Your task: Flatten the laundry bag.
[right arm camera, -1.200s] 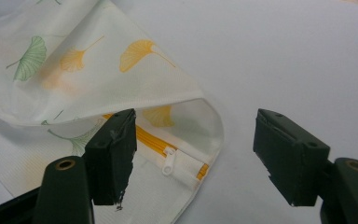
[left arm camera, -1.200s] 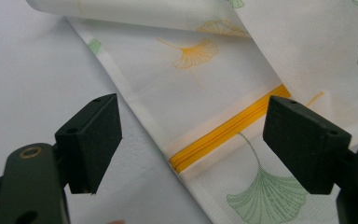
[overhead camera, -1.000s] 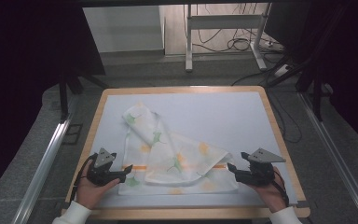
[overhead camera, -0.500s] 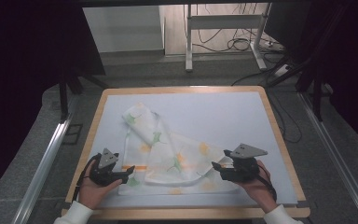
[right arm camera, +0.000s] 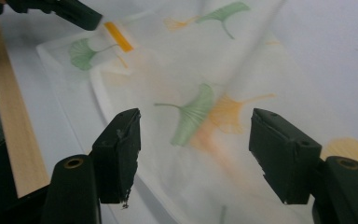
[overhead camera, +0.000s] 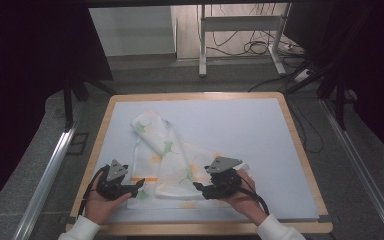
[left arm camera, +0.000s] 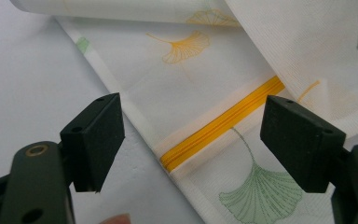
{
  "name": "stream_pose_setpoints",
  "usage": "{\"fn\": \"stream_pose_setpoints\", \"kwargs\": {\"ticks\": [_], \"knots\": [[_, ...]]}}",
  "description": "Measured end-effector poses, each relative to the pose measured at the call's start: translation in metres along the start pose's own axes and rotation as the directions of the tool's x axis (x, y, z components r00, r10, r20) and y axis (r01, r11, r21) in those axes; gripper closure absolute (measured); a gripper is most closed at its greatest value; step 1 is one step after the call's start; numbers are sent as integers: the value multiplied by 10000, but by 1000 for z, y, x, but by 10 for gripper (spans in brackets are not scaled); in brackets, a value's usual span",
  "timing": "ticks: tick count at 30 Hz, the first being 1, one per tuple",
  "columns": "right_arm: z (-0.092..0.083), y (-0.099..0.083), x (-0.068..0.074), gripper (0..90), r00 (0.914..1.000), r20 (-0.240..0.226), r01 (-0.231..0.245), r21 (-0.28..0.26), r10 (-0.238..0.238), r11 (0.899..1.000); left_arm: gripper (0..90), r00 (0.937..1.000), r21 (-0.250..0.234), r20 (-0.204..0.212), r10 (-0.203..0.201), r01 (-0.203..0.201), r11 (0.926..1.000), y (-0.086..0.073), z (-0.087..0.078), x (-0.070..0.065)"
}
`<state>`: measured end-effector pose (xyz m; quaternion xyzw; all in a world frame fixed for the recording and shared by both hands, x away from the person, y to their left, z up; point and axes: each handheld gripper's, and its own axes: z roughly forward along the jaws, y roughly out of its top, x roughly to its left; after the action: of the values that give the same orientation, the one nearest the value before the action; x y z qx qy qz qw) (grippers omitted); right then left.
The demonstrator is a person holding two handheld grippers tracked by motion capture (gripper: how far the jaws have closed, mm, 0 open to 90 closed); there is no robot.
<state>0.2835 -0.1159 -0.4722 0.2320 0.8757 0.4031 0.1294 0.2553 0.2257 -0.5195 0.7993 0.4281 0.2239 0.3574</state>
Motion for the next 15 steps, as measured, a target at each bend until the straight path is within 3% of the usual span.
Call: {"fn": "stream_pose_setpoints", "kwargs": {"ticks": [9, 15], "knots": [[13, 14, 18, 337, 9987, -434, 266, 12, -265, 9996, 214, 10000, 30, 68, -9, 9, 10000, -1, 1, 1], [27, 21, 29, 327, 9963, -747, 458, 328, -433, 9984, 211, 10000, 45, 67, -3, 3, 10000, -1, 2, 1]]}}
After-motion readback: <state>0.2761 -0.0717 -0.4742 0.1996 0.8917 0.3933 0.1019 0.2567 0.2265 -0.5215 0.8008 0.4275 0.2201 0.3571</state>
